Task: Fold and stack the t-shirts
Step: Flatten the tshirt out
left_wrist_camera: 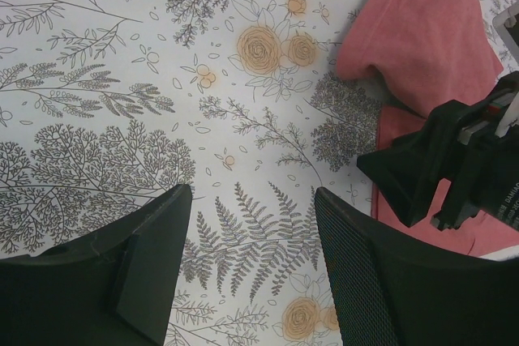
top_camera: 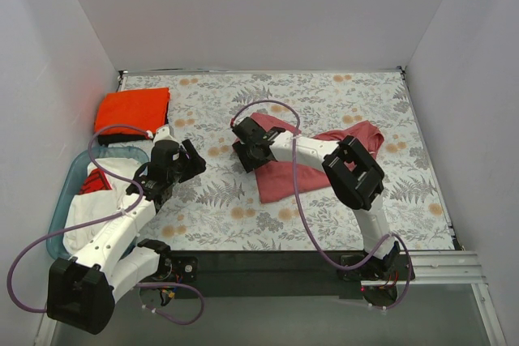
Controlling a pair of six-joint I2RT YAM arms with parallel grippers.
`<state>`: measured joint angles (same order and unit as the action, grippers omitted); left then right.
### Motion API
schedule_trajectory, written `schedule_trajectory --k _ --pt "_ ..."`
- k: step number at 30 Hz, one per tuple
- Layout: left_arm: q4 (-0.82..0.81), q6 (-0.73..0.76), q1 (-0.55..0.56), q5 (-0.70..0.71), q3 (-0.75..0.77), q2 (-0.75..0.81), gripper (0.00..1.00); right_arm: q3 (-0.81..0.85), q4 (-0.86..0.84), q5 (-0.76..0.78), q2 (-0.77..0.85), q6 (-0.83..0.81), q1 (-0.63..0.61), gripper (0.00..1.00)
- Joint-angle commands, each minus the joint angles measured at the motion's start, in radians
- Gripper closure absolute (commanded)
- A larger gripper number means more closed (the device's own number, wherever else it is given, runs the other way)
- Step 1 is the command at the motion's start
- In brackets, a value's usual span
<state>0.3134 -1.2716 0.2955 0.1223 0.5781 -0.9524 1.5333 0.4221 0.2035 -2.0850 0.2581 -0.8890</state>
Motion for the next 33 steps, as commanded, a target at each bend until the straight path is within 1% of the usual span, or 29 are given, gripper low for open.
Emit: schedule_trajectory --k 1,3,4,6,7,9,12,15,16,17,19,22,23,25,26,28,29,30,31,32,33 --pt "-0.005 0.012 -0.007 -0.003 0.005 0.024 0.39 0.048 0.047 0.062 -0.033 -0.005 -0.011 0.44" --pt "-0.005 0.012 -0.007 -0.004 0.005 0.026 0.39 0.039 0.053 0.059 -0.046 -0.006 -0.014 0.46" --pt "-0.005 0.012 -0.007 -0.004 0.006 0.026 0.39 0.034 0.056 0.056 -0.050 -0.008 -0.014 0.49" --pt "-0.004 0.012 -0.007 -0.006 0.005 0.024 0.39 0.015 0.058 0.054 -0.060 -0.008 -0.014 0.52" --pt "-0.004 0.012 -0.007 -0.006 0.005 0.023 0.39 0.007 0.058 0.051 -0.061 -0.005 -0.013 0.56" --pt "-0.004 0.012 -0.009 -0.006 0.003 0.024 0.39 -0.010 0.058 0.040 -0.070 0.000 -0.014 0.59" --pt "-0.004 0.012 -0.007 -0.007 0.003 0.024 0.39 -0.032 0.058 0.027 -0.086 0.004 -0.013 0.69" --pt "-0.005 0.014 -0.007 -0.009 0.002 0.023 0.39 -0.041 0.061 0.013 -0.096 0.003 -0.011 0.86" --pt "-0.005 0.014 -0.007 -0.009 0.002 0.021 0.39 -0.038 0.060 0.011 -0.093 0.001 -0.010 0.97" --pt "-0.005 0.014 -0.007 -0.009 0.002 0.018 0.39 -0.029 0.060 0.011 -0.093 -0.002 -0.008 0.99" --pt "-0.004 0.015 -0.007 -0.010 0.002 0.017 0.39 -0.015 0.070 0.019 -0.075 -0.014 -0.004 0.99" --pt "-0.005 0.017 -0.007 -0.009 0.000 0.012 0.39 0.010 0.086 0.036 -0.002 -0.022 0.001 0.99" --pt "-0.004 0.017 -0.007 -0.009 0.000 0.012 0.39 0.008 0.089 0.040 0.059 -0.023 0.005 0.99" --pt "-0.004 0.017 -0.007 -0.007 -0.001 0.009 0.39 -0.002 0.105 0.053 0.127 -0.022 0.009 0.99" --pt "-0.004 0.017 -0.007 -0.007 -0.001 0.009 0.39 -0.012 0.115 0.059 0.204 -0.019 0.013 0.99" --pt "-0.005 0.018 -0.007 -0.003 -0.001 0.006 0.39 -0.079 0.142 0.079 0.290 0.001 0.013 0.99" --pt "-0.004 0.018 -0.007 -0.001 -0.001 0.004 0.39 -0.109 0.152 0.086 0.384 0.012 0.013 0.99" --pt "-0.004 0.018 -0.007 0.000 -0.001 0.003 0.39 -0.190 0.162 0.106 0.435 0.024 0.013 0.99" --pt "-0.004 0.018 -0.007 0.002 -0.001 0.003 0.39 -0.232 0.171 0.118 0.489 0.041 0.013 0.99" --pt "-0.004 0.018 -0.007 0.004 -0.001 0.000 0.39 -0.283 0.193 0.128 0.597 0.071 0.015 0.99" --pt "-0.004 0.020 -0.007 0.002 0.000 -0.002 0.39 -0.370 0.207 0.152 0.655 0.098 0.016 0.99"
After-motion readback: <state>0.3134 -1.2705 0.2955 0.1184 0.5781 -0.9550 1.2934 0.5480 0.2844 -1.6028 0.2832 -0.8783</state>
